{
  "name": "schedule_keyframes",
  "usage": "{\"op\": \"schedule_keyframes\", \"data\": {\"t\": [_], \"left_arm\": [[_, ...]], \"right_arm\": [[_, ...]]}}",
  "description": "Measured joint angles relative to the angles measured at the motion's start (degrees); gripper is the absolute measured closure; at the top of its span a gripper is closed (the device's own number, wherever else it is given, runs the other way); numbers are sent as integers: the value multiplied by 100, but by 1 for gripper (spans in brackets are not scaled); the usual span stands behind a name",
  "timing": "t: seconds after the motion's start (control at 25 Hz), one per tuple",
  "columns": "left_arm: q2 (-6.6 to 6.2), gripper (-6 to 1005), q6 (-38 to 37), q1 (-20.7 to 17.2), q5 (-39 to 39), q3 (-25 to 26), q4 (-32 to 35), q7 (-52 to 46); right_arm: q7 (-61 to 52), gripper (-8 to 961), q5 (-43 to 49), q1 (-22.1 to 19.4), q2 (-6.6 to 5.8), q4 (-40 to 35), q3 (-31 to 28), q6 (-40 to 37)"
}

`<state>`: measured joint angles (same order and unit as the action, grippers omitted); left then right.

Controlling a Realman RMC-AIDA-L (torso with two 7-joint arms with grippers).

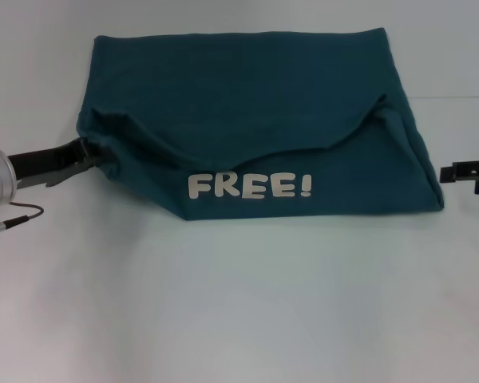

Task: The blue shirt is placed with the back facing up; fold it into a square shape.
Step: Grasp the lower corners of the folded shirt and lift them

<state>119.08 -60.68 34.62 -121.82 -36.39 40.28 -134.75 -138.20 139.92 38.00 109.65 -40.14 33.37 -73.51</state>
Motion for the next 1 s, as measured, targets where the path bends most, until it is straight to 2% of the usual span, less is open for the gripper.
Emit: {"op": "schedule_keyframes", "data": {"t": [0.12, 0.56, 1.0], "left_arm": [[-3, 982, 9, 7, 0, 4, 2, -1], [-8, 981, 159, 6, 0, 9, -24, -6], [5, 982, 234, -43, 0, 9, -28, -7]], "right_arm": [[-3, 110, 66, 134, 70, 53, 105, 205], [-19, 117, 141, 435, 120, 593, 598, 868], [52, 124, 146, 486, 363, 691, 834, 1412]]}}
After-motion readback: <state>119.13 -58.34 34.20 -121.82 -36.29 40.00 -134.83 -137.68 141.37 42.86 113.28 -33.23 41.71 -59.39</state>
